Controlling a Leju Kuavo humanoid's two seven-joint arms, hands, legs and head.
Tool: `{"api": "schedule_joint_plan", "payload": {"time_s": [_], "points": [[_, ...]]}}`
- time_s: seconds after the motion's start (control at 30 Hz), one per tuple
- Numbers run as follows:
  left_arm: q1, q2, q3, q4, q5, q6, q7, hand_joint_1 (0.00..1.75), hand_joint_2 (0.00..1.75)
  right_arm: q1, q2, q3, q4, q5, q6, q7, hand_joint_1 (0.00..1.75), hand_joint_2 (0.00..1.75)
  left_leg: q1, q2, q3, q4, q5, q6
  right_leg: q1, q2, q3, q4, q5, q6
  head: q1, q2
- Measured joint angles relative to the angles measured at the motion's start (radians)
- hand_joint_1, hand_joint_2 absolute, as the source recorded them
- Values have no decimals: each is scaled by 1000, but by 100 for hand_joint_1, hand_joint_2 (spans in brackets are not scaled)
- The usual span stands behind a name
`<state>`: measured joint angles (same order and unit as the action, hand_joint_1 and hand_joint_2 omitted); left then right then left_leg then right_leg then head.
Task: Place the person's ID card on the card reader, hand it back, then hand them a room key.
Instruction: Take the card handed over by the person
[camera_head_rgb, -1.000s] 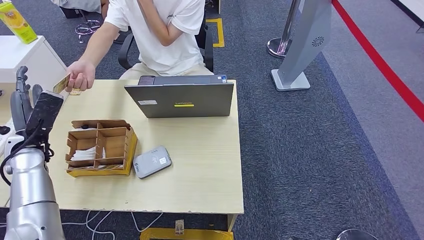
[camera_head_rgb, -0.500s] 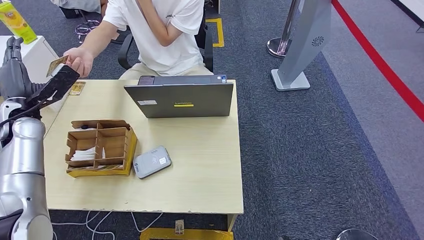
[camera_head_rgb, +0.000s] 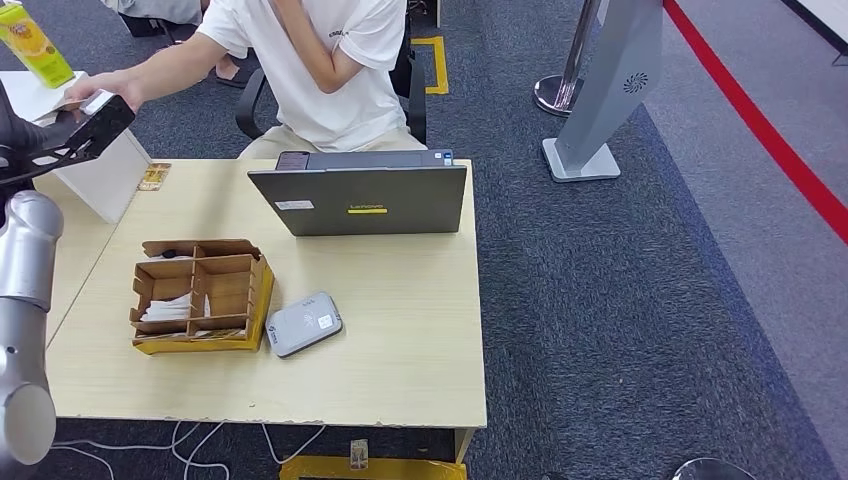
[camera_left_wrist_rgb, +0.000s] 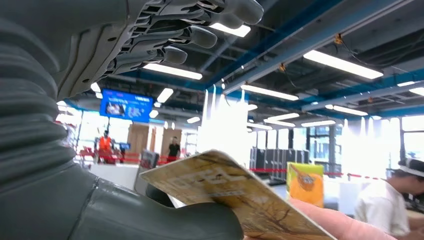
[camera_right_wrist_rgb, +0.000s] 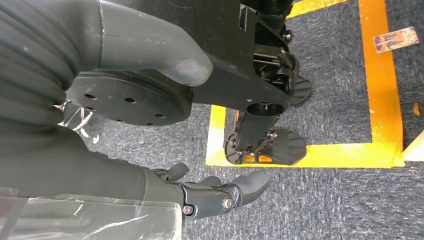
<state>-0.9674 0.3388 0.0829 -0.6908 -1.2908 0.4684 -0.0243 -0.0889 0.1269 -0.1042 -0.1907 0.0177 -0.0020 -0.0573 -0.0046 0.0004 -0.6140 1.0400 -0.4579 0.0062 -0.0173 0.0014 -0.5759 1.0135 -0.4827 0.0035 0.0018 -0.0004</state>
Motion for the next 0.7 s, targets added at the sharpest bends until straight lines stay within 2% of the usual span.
{"api": "schedule_joint_plan", "payload": {"time_s": [0.1,0.23,0.7], "points": [[-18,9,-14,34,-41,27,29,0,175,-1,2,0,0,9,-2,5,0,175,0,0,0,0,0,0,0,0,0,0,0,0,0,0],[-27,11,-26,62,-58,35,47,175,175,-3,3,0,1,12,-2,5,0,175,0,0,0,0,0,0,0,0,0,0,0,0,0,0],[-33,-15,-50,108,-38,-4,0,175,175,-4,4,0,3,12,-4,12,0,175,0,0,0,0,0,0,1,0,0,0,0,0,0,0]]}}
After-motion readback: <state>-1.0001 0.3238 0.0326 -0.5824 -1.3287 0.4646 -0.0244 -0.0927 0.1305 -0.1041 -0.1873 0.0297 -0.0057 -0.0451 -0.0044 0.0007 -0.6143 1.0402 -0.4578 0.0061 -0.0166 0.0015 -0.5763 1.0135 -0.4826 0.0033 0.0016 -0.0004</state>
